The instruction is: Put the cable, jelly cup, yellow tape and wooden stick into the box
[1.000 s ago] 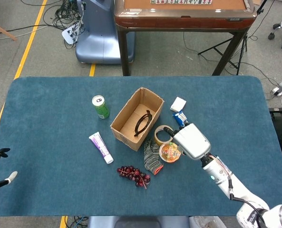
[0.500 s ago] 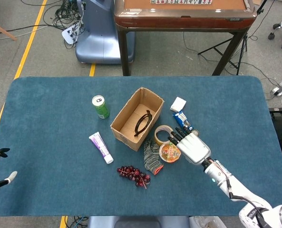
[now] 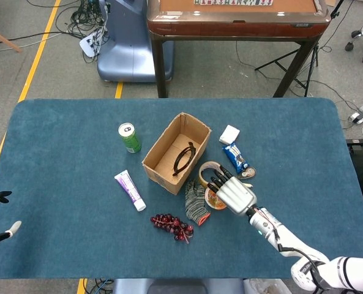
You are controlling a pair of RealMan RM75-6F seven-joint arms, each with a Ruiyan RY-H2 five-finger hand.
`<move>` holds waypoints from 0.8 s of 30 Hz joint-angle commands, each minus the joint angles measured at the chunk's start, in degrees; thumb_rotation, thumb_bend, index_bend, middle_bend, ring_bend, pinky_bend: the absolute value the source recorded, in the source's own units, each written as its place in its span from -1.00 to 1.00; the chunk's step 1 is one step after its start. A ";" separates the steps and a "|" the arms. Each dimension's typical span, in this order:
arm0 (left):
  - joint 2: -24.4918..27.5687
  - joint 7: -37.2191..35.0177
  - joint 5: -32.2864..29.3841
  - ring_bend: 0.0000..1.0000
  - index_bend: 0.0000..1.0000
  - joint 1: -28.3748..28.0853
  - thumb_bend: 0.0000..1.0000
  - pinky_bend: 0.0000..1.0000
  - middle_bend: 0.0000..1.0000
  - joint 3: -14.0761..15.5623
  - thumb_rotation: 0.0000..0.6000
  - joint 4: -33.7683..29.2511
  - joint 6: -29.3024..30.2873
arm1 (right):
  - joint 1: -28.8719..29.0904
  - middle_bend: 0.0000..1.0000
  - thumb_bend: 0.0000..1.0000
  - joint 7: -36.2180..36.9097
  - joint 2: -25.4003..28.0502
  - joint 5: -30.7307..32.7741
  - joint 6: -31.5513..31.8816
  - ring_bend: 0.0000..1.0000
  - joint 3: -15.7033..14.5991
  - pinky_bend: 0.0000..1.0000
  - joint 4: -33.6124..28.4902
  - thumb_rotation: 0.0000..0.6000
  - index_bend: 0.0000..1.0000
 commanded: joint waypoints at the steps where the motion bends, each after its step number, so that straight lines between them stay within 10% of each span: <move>1: 0.04 -0.10 0.03 -0.41 -0.47 0.03 -0.74 -0.01 -0.20 -0.01 1.00 -0.02 0.07 | 0.62 -0.71 -1.00 -1.79 -1.30 0.70 -0.01 -0.98 -0.29 -0.88 0.88 1.00 -0.64; 24: 0.22 -0.28 -0.13 -0.41 -0.47 0.09 -0.74 -0.01 -0.20 -0.09 1.00 -0.18 0.08 | 3.07 -0.71 -1.00 -5.98 -5.77 2.34 -0.95 -1.00 -1.58 -0.95 3.46 1.00 -0.64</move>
